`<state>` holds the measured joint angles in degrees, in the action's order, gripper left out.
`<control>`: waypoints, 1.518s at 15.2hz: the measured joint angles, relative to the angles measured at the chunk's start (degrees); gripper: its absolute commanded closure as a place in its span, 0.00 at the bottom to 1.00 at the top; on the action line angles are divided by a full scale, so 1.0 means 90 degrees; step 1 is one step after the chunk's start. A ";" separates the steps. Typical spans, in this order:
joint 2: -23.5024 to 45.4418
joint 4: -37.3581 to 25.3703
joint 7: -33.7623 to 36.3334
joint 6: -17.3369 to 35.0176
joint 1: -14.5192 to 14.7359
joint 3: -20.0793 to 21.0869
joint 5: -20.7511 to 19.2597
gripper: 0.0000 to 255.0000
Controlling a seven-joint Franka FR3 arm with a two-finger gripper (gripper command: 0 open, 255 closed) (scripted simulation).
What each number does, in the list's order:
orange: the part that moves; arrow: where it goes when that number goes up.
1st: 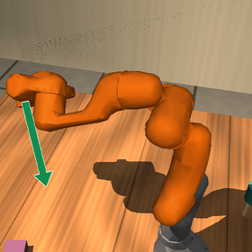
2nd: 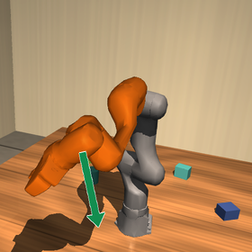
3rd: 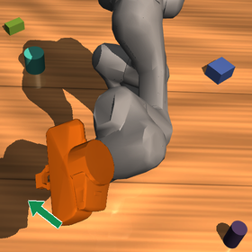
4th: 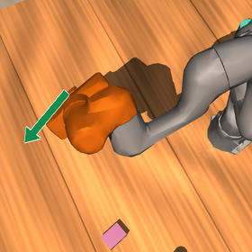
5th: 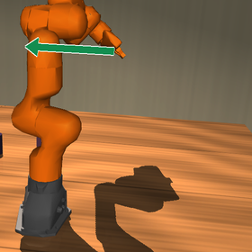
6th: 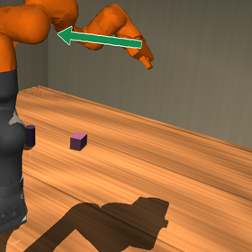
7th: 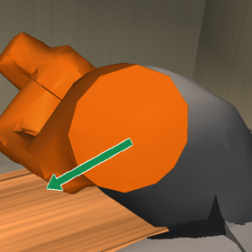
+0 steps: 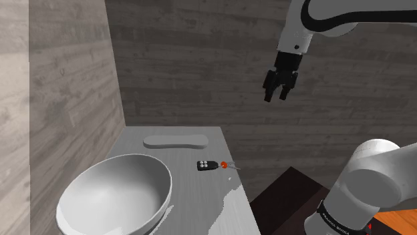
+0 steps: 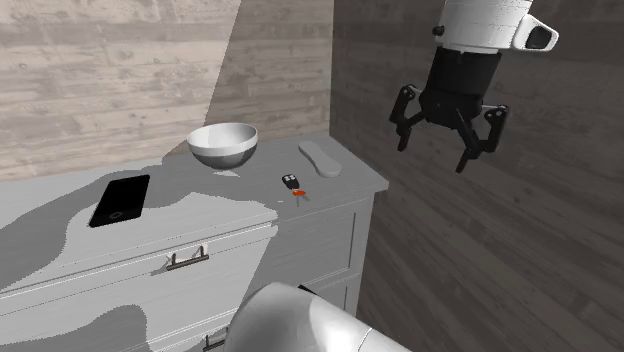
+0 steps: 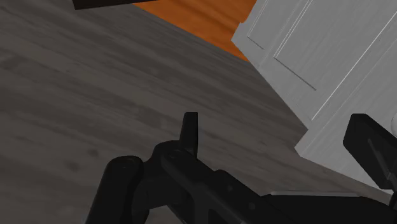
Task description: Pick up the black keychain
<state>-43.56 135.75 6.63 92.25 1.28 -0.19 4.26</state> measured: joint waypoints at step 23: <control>0.1381 0.0609 -0.1201 0.2534 0.2201 0.2142 0.0578 0.00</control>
<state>-31.13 141.23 -4.19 115.06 21.09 19.09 9.46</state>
